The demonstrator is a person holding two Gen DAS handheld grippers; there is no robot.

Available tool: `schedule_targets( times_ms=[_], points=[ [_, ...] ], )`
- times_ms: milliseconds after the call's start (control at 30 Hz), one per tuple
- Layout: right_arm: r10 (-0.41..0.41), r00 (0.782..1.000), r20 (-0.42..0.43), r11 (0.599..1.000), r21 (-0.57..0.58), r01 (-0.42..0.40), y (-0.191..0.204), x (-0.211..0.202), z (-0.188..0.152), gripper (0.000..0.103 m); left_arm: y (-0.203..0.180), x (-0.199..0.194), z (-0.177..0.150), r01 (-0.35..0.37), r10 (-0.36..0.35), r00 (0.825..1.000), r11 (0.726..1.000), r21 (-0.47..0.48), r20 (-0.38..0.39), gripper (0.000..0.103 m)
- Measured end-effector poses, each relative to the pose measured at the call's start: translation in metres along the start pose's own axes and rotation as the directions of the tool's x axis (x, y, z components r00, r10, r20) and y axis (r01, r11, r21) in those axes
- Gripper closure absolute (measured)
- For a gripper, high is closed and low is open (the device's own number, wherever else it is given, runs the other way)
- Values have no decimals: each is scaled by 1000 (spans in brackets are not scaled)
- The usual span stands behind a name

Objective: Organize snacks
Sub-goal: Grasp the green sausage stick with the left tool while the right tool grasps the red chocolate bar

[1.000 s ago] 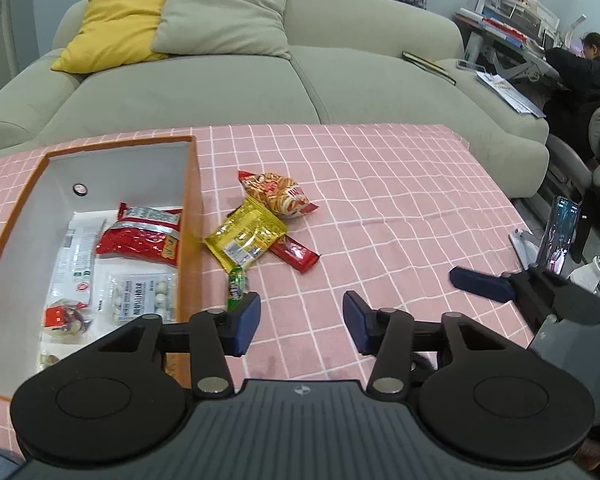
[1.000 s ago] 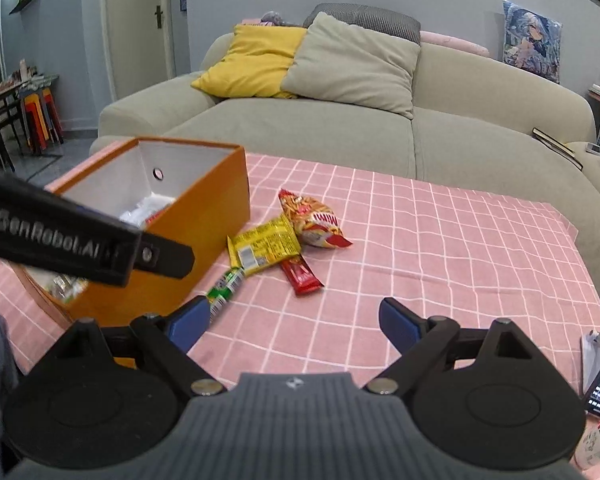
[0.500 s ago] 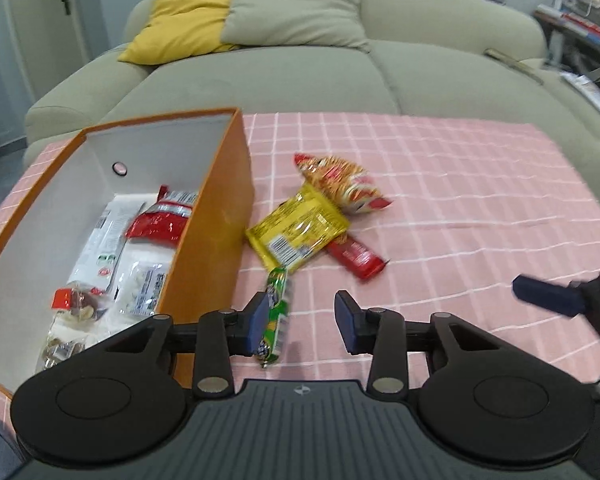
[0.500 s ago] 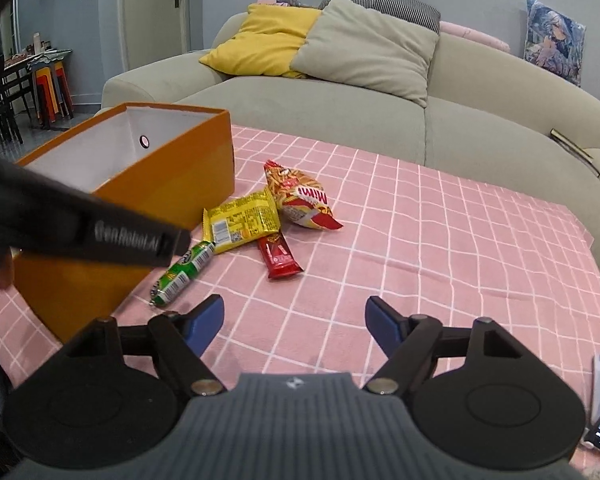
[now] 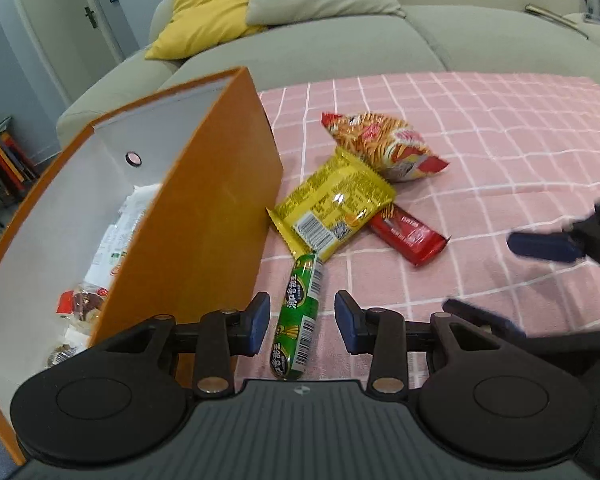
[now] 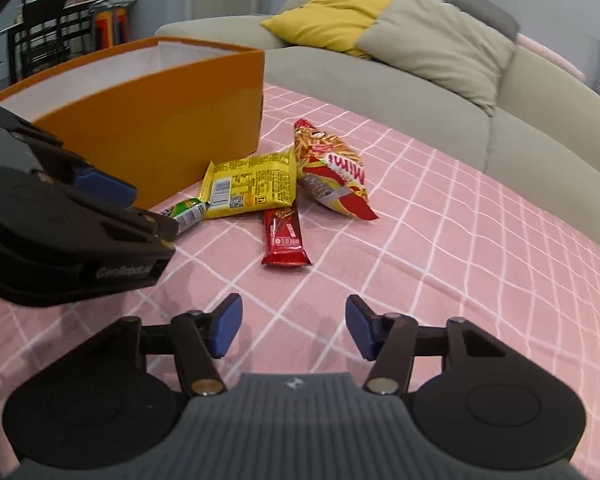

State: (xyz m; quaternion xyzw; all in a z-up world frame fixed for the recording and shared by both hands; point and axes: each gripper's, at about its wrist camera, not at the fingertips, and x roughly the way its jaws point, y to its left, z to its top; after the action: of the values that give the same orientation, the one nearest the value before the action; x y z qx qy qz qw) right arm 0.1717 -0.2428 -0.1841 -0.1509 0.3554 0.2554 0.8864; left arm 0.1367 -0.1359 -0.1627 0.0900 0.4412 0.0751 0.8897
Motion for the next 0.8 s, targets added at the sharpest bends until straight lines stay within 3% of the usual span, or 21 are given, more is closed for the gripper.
schedule_targets(
  times_ms=[200, 667, 800],
  points=[
    [63, 998, 1, 996, -59, -63, -3, 21, 10, 50, 7, 15, -2, 6, -7, 998, 1000, -15, -62, 64],
    [106, 994, -21, 991, -78, -108, -2, 52, 33, 56, 24, 18, -4, 73, -72, 993, 997, 3, -88, 76],
    [118, 992, -48, 992, -36, -120, -2, 59, 38, 67, 32, 17, -4, 112, -111, 989, 994, 0, -94, 77]
  ],
)
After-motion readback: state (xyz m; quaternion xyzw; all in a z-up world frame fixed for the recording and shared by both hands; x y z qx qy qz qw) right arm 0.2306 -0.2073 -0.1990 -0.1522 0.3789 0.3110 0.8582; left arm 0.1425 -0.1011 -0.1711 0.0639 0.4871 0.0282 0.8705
